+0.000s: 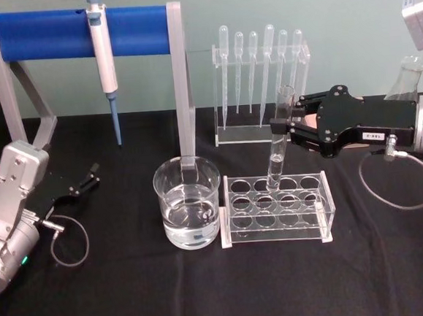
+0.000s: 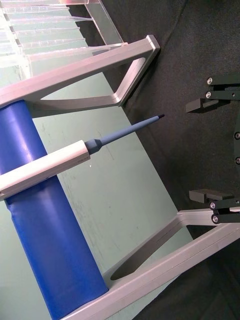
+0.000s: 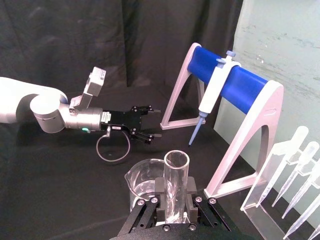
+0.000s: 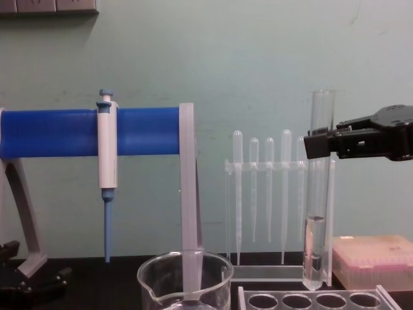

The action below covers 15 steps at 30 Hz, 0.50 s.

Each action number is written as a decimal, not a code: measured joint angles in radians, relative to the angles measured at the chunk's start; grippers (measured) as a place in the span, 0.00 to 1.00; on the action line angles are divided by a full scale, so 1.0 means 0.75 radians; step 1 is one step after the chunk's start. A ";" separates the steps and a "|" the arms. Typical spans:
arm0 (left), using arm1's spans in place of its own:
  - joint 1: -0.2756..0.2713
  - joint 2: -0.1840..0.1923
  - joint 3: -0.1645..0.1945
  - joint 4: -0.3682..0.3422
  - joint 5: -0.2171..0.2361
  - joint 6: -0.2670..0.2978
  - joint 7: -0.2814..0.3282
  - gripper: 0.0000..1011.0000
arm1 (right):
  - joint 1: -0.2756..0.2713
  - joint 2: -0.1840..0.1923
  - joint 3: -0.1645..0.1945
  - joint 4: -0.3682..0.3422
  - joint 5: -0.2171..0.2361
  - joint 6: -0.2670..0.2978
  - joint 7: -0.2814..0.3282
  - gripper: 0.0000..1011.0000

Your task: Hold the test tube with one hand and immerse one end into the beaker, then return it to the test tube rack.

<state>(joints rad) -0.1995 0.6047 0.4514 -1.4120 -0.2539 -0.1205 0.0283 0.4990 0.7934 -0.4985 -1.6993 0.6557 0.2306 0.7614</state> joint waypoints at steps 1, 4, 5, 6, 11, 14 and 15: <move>0.000 0.000 0.000 0.000 0.000 0.000 0.000 0.99 | 0.000 0.000 0.000 0.000 0.000 0.000 0.000 0.24; 0.000 0.000 0.000 0.000 0.000 0.000 0.000 0.99 | 0.000 0.000 0.000 0.000 0.000 0.000 0.000 0.24; 0.000 0.000 0.000 0.000 0.000 0.000 0.000 0.99 | 0.000 0.000 0.000 0.000 0.000 0.000 0.000 0.24; 0.000 0.000 0.000 0.000 0.000 0.000 0.000 0.99 | 0.000 0.000 0.000 0.000 0.000 0.000 0.000 0.24; 0.000 0.000 0.000 0.000 0.000 0.000 0.000 0.99 | 0.000 0.000 0.000 0.000 0.000 0.000 0.000 0.24; 0.000 0.000 0.000 0.000 0.000 0.000 0.000 0.99 | 0.000 0.000 0.000 0.000 0.000 0.000 0.000 0.24; 0.000 0.000 0.000 0.000 0.000 0.000 0.000 0.99 | 0.000 0.000 0.000 0.000 0.000 0.000 0.000 0.24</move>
<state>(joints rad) -0.1995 0.6047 0.4514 -1.4120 -0.2539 -0.1205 0.0283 0.4990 0.7934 -0.4985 -1.6993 0.6557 0.2306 0.7613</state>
